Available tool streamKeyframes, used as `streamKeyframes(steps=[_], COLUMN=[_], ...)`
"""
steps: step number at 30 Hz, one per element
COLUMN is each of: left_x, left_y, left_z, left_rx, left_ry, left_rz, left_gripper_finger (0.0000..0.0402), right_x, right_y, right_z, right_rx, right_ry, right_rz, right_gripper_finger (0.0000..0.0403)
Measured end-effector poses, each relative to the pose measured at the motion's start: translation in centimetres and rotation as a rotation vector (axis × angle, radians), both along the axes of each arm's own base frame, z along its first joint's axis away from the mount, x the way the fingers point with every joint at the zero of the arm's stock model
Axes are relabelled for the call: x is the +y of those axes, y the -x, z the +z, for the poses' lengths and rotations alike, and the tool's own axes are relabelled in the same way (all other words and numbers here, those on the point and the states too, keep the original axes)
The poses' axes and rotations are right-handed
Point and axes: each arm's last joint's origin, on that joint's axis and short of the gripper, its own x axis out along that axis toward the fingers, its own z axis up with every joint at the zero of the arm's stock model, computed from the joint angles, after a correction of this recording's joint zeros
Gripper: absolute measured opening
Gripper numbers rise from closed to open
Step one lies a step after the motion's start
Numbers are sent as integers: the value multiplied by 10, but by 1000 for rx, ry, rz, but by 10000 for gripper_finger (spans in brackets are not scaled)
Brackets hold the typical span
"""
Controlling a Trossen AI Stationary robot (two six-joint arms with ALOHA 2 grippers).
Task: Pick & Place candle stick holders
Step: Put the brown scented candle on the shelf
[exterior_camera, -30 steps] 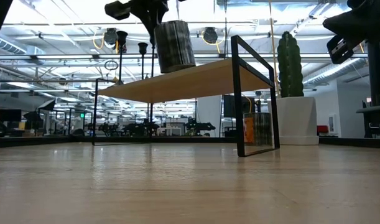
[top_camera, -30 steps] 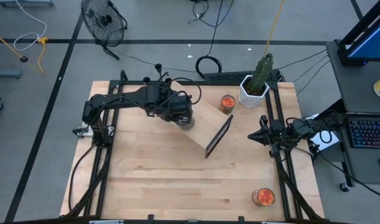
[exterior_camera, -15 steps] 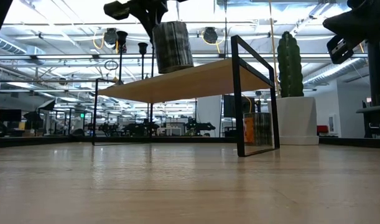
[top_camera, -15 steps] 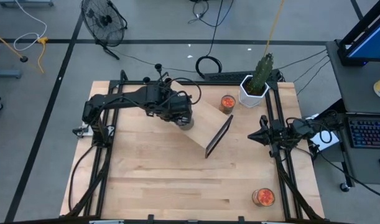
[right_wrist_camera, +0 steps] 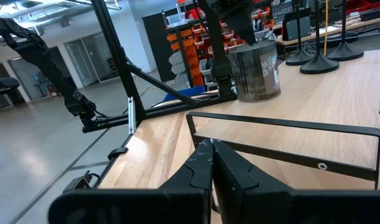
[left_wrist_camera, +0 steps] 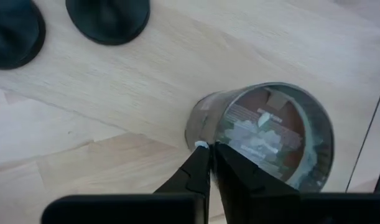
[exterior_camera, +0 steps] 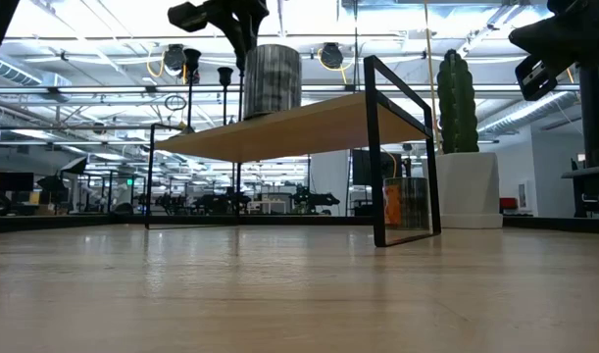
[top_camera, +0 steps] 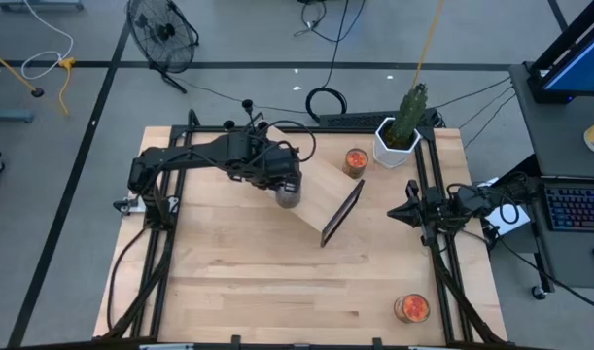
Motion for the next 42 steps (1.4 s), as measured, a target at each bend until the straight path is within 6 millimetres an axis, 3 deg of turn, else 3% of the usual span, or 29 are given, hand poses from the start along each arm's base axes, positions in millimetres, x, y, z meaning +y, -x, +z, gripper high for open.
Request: streamKeyframes(steps=[16, 25, 29, 36, 42], left_x=[0, -19, -36, -78, -83], left_y=[3, 17, 20, 18, 9], left_z=[6, 33, 36, 10, -14], left_rx=[-30, -186, -201, -67, -58], left_ry=[-28, -63, -7, 26, -27], left_rz=[0, -39, -52, -13, 43], left_gripper_finger=[28, 14, 5, 4, 9], right_x=[0, 0, 0, 0, 0], right_y=[0, 0, 0, 0, 0], right_z=[0, 0, 0, 0, 1], right_rx=[0, 1, 1, -1, -10], right_ry=[0, 0, 0, 0, 18], right_rz=[3, 3, 2, 0, 0], right_gripper_finger=[0, 0, 0, 0, 0])
